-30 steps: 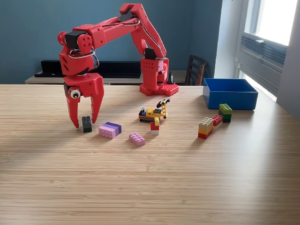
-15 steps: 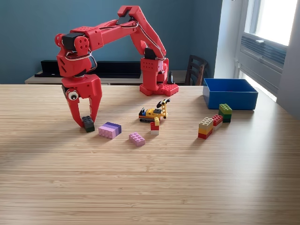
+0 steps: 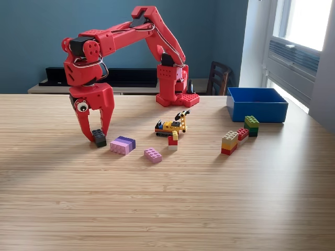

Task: Grasp a lego block and put it in the bin.

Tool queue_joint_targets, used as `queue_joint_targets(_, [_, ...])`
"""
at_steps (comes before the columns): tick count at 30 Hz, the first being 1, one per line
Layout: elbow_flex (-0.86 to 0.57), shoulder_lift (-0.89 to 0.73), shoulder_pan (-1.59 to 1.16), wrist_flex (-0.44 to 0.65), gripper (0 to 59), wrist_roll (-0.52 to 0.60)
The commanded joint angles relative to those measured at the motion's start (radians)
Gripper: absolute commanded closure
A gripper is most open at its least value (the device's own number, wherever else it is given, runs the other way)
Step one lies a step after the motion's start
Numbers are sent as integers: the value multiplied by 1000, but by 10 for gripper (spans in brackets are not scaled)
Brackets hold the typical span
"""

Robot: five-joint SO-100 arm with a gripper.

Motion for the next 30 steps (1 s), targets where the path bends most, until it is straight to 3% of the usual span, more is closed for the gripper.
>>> queue_joint_targets(1, [15,52,48,44,585,-32])
queue_joint_targets(9, [57,390,6,81,585,-77])
queue_joint_targets(17, [80,670,-147,190,585,-112])
queue_joint_targets(24, [196,821,-491,250,585,-160])
queue_joint_targets(30, [298,850,-828,256,585,-195])
